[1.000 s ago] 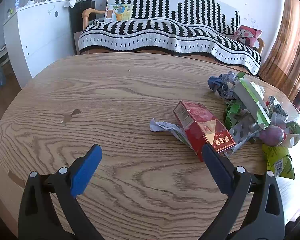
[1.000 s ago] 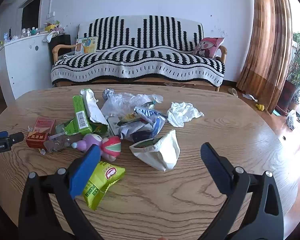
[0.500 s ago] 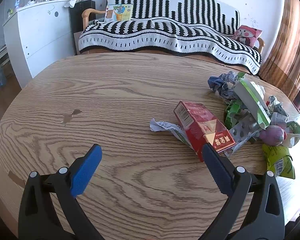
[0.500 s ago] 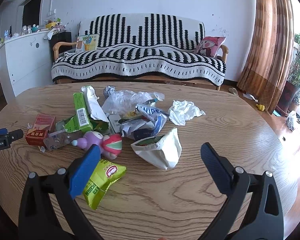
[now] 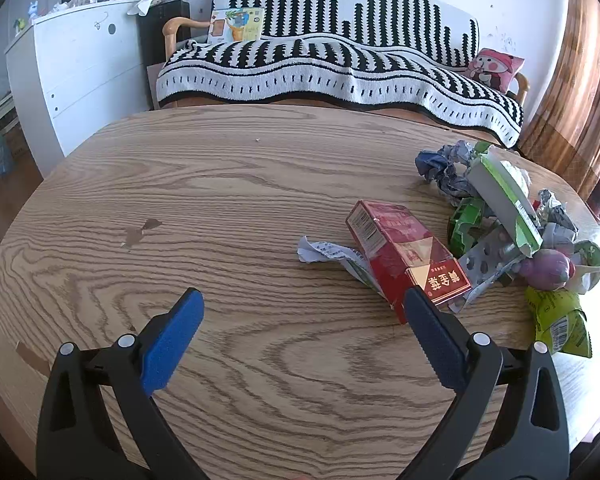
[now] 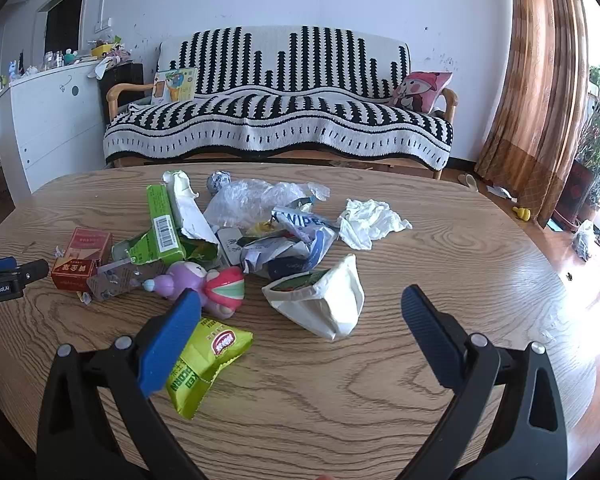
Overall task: Collect trash
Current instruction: 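Move both tools over the table toward the trash pile, then close the left tool on the white wrapper strip while the right tool grasps the yellow-green snack bag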
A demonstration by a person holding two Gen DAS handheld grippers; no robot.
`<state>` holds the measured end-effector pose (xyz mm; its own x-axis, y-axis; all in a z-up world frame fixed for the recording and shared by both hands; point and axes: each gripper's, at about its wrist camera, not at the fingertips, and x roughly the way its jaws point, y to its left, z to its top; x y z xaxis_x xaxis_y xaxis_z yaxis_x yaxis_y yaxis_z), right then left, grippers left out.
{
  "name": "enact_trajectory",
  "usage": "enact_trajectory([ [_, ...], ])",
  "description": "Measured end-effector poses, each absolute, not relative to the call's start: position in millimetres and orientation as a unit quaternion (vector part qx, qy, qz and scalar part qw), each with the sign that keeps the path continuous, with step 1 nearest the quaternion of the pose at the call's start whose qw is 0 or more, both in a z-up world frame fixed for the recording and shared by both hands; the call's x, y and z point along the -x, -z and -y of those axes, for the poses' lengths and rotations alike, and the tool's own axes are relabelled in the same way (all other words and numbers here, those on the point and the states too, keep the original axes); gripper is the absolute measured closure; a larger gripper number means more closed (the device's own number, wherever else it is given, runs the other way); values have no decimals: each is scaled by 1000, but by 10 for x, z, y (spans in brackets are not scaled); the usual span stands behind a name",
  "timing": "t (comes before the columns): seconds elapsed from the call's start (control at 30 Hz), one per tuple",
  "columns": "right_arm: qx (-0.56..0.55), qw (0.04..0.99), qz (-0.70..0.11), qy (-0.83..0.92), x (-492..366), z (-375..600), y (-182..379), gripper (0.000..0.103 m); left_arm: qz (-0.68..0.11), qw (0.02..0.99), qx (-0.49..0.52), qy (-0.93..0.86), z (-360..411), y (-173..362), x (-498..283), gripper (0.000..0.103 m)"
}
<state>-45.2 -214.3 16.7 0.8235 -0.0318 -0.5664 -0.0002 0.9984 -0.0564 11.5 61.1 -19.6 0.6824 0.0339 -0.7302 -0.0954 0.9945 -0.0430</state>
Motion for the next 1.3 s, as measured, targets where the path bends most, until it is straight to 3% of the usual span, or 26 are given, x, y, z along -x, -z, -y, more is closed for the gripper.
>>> enact_trajectory([
  [0.4, 28, 955, -295, 9, 450, 2158, -174, 6, -399, 916, 36, -33, -595, 182, -128, 6],
  [0.6, 65, 960, -269, 33, 510, 2137, -214, 6, -391, 915, 98, -22, -512, 83, -131, 6],
  [0.87, -21, 960, -273, 64, 551, 2671, -229, 6, -393, 919, 34, 4, 6, 74, -172, 6],
  [1.3, -70, 957, -279, 47, 565, 2922, -217, 6, -413, 911, 8, -5, 38, 190, -233, 6],
])
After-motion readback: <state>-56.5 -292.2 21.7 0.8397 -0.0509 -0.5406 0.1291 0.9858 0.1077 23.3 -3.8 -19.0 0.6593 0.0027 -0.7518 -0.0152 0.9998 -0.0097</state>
